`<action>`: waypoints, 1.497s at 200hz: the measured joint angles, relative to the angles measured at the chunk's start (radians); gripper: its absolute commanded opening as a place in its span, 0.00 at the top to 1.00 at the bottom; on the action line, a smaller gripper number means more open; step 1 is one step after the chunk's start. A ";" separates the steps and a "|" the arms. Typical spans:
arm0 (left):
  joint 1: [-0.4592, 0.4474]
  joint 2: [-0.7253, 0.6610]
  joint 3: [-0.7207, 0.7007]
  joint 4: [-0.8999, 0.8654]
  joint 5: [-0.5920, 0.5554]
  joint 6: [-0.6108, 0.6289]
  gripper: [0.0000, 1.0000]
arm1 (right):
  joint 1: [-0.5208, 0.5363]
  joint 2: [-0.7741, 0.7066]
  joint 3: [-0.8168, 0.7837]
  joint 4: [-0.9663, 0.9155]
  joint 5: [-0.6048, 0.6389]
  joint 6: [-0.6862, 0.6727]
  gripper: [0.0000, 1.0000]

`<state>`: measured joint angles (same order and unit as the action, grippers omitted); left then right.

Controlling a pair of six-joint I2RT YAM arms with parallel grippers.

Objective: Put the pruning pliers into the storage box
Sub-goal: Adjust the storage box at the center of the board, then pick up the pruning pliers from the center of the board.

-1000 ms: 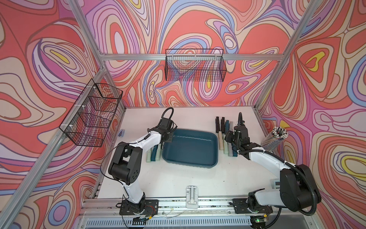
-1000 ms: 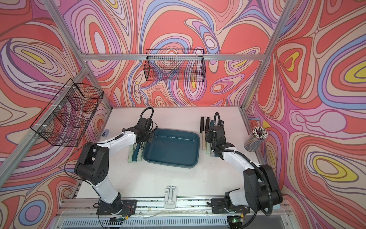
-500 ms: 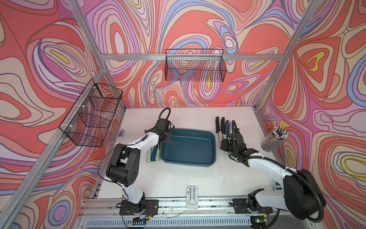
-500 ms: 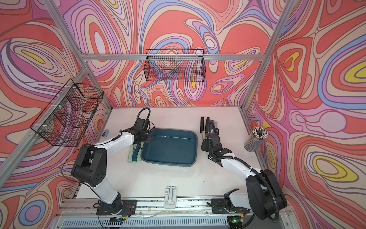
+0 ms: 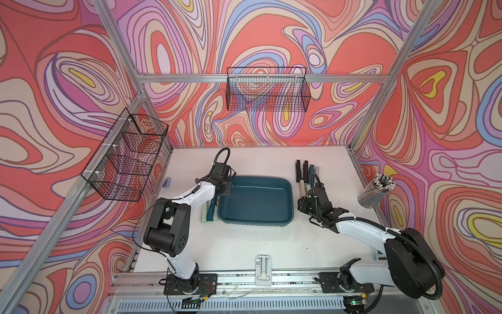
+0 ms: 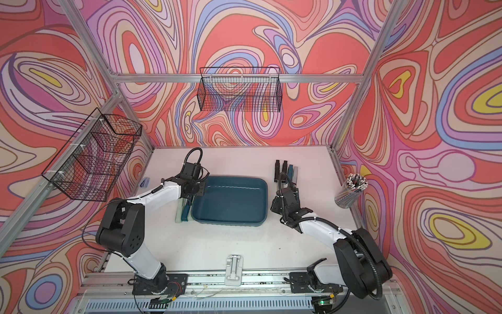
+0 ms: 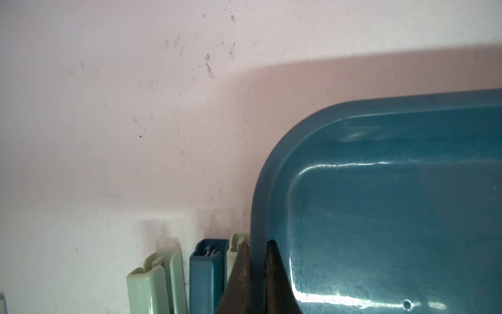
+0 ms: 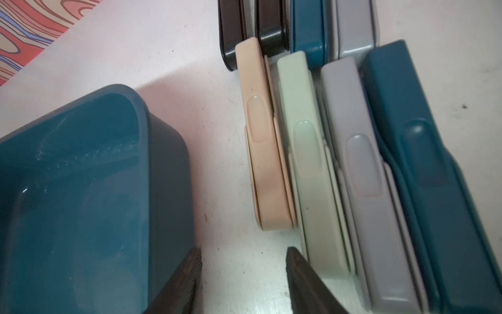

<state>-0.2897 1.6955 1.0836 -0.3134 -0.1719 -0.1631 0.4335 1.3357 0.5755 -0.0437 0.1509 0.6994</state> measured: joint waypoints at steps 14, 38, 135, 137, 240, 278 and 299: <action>0.006 -0.001 0.000 0.000 -0.001 0.000 0.98 | 0.000 0.023 0.000 0.013 -0.001 0.005 0.48; 0.010 -0.001 0.000 0.000 0.000 -0.003 0.98 | 0.000 0.066 0.000 0.030 0.004 0.005 0.48; 0.015 -0.001 0.000 0.000 0.011 -0.006 0.98 | 0.000 0.174 0.056 0.021 0.112 -0.042 0.37; 0.015 -0.001 0.000 0.000 0.011 -0.006 0.98 | 0.000 0.177 0.059 0.021 0.114 -0.045 0.37; 0.015 -0.001 0.000 0.000 0.027 -0.021 0.98 | -0.009 0.342 0.209 0.030 0.199 -0.148 0.50; 0.015 -0.001 0.000 0.000 0.042 -0.032 0.98 | -0.015 0.384 0.233 0.036 0.196 -0.169 0.61; 0.015 -0.001 0.000 0.000 0.045 -0.035 0.98 | -0.015 0.385 0.233 0.036 0.195 -0.180 0.69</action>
<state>-0.2745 1.6947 1.0832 -0.3138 -0.1265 -0.1986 0.4183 1.7203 0.8085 -0.0078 0.3454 0.5194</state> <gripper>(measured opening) 0.085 0.353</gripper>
